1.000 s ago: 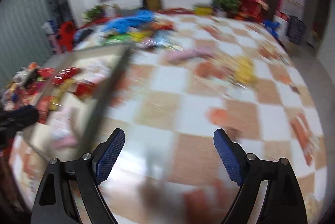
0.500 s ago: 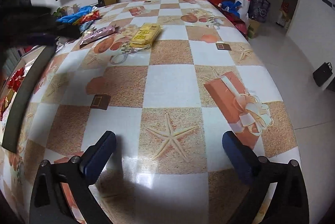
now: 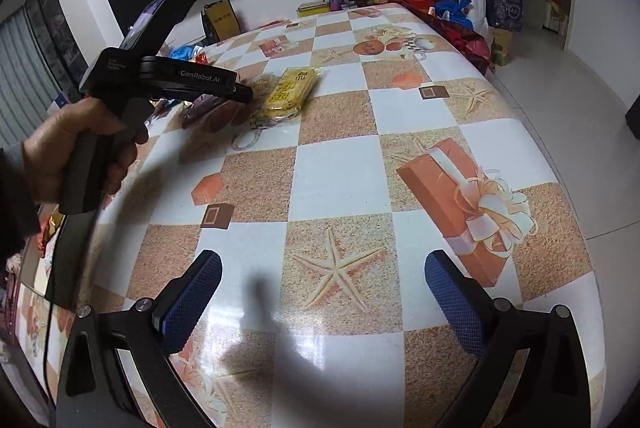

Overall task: Organize snacks
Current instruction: 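Grasp the pink wrapped bar with the left tool while the right tool moves to the yellow packet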

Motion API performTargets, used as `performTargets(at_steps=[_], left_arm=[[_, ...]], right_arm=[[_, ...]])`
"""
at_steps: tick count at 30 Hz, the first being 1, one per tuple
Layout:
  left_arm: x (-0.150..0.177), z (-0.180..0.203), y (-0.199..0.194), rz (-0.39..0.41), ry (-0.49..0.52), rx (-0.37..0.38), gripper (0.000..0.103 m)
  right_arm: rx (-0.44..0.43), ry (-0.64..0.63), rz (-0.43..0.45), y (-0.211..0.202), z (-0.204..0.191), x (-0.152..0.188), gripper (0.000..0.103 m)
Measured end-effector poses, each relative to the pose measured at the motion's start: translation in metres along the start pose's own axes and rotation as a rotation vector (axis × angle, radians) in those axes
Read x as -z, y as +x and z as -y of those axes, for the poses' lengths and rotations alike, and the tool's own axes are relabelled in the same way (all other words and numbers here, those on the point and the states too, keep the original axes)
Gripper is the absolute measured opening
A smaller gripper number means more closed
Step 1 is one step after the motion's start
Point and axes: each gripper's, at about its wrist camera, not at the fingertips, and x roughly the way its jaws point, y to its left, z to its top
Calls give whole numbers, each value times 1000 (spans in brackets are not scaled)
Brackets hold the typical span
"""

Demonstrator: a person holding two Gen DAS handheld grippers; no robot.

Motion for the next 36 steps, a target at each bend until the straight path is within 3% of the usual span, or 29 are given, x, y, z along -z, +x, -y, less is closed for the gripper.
performTargets(at_steps=[1,2,5,8,12,18,24,26,29,36], left_arm=[[1,3,-3,1,18,5,52],[2,7,-6,0,32,4,26],[7,16,-9,-5,50,-32,26],[15,16,-14,-2,-4,-22,26],[36,22,-26,-11,-68,-63,26],[108,44,-63,21,-138,-94,26],[182,68,-99,133,-137,-133,26],[195,65,-104,177,-168,-111,26],[196,59,-106,183,-192,-96,26],[195,61,-105,183,-186,-102,27]], right_arm=[[1,0,0,0,0,0,102],[3,-2,-1,0,0,0,102],[2,0,0,0,0,0,102],[3,-1,-1,0,0,0,102],[4,-1,-1,0,-1,0,102],[23,-15,-7,1,-2,0,102],[42,-18,-34,3,-3,-4,102],[32,5,-49,6,-3,-11,102],[-3,38,-47,13,-9,-31,102],[94,-9,-39,62,-44,-101,95]])
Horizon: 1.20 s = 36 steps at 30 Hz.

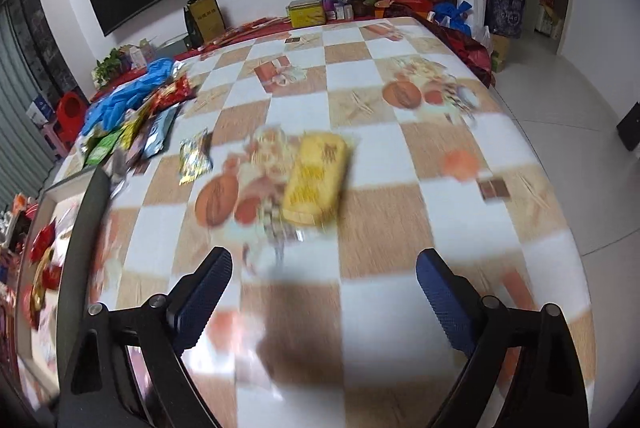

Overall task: Organize snacks
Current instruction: 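Grasp the pink wrapped bar with the left tool while the right tool moves to the yellow packet, then close the right tool on the yellow bread packet, then carry the pink bar toward the tray while the right tool carries the yellow packet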

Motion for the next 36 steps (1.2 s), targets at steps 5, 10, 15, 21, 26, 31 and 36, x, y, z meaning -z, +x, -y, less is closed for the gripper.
performTargets(at_steps=[5,10,15,21,26,31,36], left_arm=[[1,1,0,1,-1,-1,27],[1,-3,0,2,-10,7,27],[0,-8,0,4,-25,15,27],[3,-14,-4,5,-36,-39,26],[11,-21,-10,4,-46,-43,26],[12,-21,-10,3,-38,-54,26],[11,-19,-9,2,-31,-62,26]], right_arm=[[91,-35,-56,48,-18,-30,76],[88,-90,-30,56,-30,-38,37],[7,-97,-30,29,-27,-4,37],[-57,-77,-41,-31,-15,75,37],[-60,-146,-34,-57,-29,114,37],[-37,-195,4,-55,-45,121,37],[-33,-222,21,-55,-48,124,37]])
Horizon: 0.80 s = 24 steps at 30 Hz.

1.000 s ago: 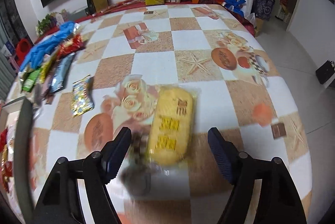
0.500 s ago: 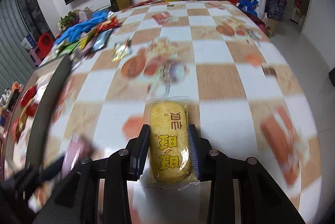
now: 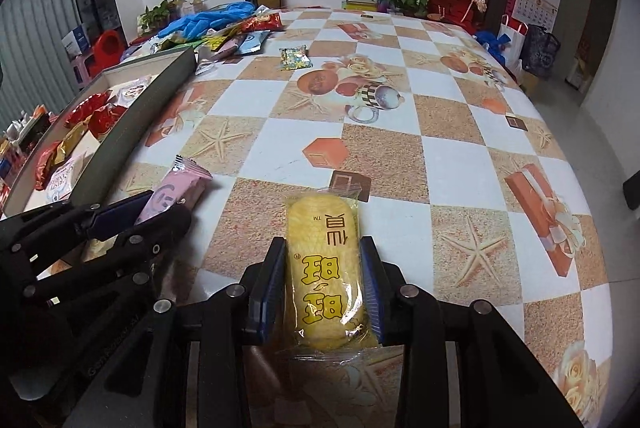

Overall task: Organize snacks
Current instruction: 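Carry the pink bar toward the tray while the right tool carries the yellow packet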

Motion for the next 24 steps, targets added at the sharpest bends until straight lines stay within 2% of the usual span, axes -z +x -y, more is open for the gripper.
performTargets(at_steps=[11,24], left_arm=[[0,0,0,0,-3,3,26],[0,3,1,1,2,-5,26]], right_arm=[[-31,16,5,-1,3,1,37],[-232,129,23,-2,25,2,37]])
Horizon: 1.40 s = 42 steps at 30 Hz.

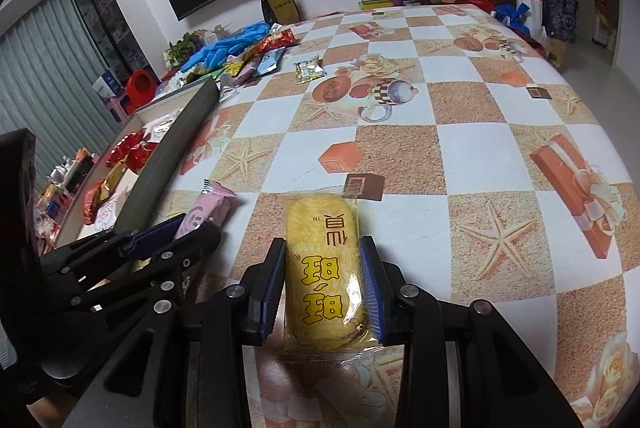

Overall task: Organize snacks
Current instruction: 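Carry the pink bar toward the tray while the right tool carries the yellow packet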

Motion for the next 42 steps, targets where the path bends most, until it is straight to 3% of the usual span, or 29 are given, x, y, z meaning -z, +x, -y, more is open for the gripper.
performTargets(at_steps=[13,18,25,33,42], left_arm=[[0,1,-1,0,1,-9,26],[4,8,-14,2,-1,46,26],[9,-2,-42,39,-40,140,26],[-2,-28,-73,74,-50,83,26],[-10,-82,-86,102,-85,-24,26]], right_arm=[[-60,36,4,-2,7,2,37],[-51,85,20,-9,12,4,37],[-27,59,60,-42,-4,3,37],[-41,24,64,-47,-41,1,37],[-72,-68,62,-33,-95,-17,37]])
